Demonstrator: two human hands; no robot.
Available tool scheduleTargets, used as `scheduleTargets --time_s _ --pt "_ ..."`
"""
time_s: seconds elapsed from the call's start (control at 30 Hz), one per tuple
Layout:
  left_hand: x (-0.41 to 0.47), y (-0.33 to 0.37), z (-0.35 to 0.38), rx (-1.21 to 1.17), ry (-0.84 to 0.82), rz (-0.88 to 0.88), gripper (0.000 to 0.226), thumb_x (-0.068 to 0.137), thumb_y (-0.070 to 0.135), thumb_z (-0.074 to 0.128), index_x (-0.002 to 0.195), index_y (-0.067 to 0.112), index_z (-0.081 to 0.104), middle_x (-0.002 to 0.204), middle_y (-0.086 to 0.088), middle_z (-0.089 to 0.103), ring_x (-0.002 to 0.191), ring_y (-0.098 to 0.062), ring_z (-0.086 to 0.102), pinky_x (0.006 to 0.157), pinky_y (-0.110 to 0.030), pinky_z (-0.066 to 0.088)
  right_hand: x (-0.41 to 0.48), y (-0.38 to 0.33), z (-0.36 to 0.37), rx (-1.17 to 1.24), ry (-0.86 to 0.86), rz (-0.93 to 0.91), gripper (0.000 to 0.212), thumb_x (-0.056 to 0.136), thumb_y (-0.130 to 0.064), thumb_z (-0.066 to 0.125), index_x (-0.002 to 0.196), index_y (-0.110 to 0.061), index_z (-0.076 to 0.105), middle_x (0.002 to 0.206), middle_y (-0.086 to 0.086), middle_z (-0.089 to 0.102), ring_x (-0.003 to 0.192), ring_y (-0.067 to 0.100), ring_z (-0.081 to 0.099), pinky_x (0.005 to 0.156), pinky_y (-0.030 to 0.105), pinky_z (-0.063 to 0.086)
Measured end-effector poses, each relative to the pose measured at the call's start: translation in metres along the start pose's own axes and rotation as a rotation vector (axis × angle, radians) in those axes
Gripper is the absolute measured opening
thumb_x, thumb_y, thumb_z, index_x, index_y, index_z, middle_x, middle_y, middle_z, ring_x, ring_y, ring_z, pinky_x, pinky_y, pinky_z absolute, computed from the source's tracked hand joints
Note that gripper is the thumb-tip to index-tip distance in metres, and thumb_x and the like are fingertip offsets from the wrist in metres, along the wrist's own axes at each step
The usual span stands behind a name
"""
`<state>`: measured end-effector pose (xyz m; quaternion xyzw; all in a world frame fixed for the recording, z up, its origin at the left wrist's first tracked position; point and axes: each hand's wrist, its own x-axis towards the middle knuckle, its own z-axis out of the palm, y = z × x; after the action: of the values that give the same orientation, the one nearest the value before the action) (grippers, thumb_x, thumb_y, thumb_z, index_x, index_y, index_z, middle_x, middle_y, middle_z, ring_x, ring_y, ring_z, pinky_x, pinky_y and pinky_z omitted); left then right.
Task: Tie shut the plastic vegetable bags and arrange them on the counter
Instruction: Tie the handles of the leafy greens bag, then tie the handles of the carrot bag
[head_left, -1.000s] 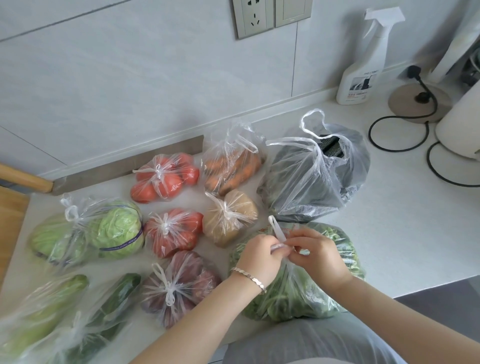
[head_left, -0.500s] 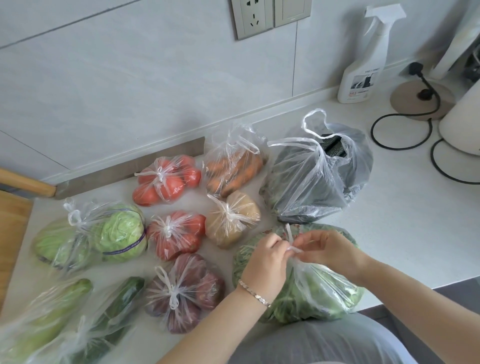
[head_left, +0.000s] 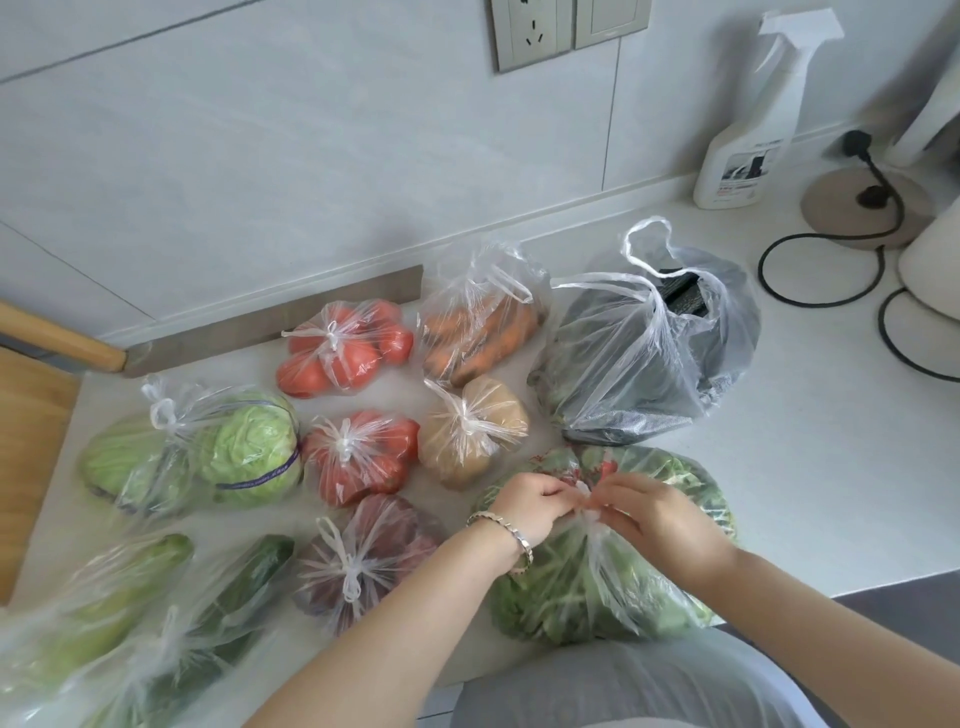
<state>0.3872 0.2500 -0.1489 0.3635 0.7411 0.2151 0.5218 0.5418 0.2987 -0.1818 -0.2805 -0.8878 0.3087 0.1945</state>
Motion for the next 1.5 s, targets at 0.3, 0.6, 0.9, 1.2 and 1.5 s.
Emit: scheduleTargets --time_s 0.3,0.6,0.9,1.2,1.5 --pt "0.011 -0.01 0.003 0.347 0.235 0.176 0.025 0.089 0.018 0.053 0.083 0.004 0.073 0.085 -0.004 0.055 0.078 -0.015 0.049 0.068 -0.02 0.033 -0.01 0.008 -0.011 -0.274 -0.066 -0.19 0.049 0.095 -0.041 0.032 0.069 -0.02 0.067 0.105 -0.006 0.047 0.104 0.017 0.043 0.082 0.031 0.043" --pt "0.013 -0.019 -0.008 0.516 0.135 0.177 0.028 0.09 0.023 0.052 0.086 0.003 0.071 0.09 -0.007 0.064 0.088 -0.023 0.056 0.085 -0.027 0.043 -0.007 0.002 -0.019 -0.217 -0.314 -0.022 0.047 0.093 -0.05 0.032 0.08 -0.023 0.069 0.092 -0.009 0.056 0.095 0.008 0.043 0.088 0.03 0.047" --pt "0.054 0.051 -0.11 0.321 0.469 0.33 0.017 0.088 0.016 0.056 0.091 0.008 0.07 0.094 -0.003 0.069 0.088 -0.016 0.061 0.074 -0.015 0.042 0.145 -0.027 -0.061 -0.097 -0.431 0.296 0.026 0.092 -0.027 0.046 0.097 -0.013 0.067 0.098 0.005 0.07 0.088 0.02 0.064 0.084 0.037 0.052" --pt "0.137 0.08 -0.166 0.635 0.517 0.255 0.043 0.087 0.015 0.052 0.129 0.013 0.043 0.136 -0.005 0.046 0.125 -0.028 0.04 0.103 -0.033 0.033 0.271 0.001 -0.049 -0.354 -0.139 0.492 0.056 0.087 -0.033 0.054 0.136 -0.017 0.032 0.133 0.012 0.036 0.124 0.029 0.035 0.102 0.038 0.035" --pt "0.16 0.067 -0.162 0.771 0.373 0.123 0.028 0.09 0.029 0.044 0.104 0.012 0.061 0.108 -0.017 0.06 0.105 -0.031 0.053 0.089 -0.035 0.041 0.285 0.023 -0.041 0.043 -0.025 0.68 0.026 0.096 -0.022 0.035 0.089 -0.006 0.054 0.106 0.021 0.062 0.104 0.036 0.056 0.081 0.033 0.04"
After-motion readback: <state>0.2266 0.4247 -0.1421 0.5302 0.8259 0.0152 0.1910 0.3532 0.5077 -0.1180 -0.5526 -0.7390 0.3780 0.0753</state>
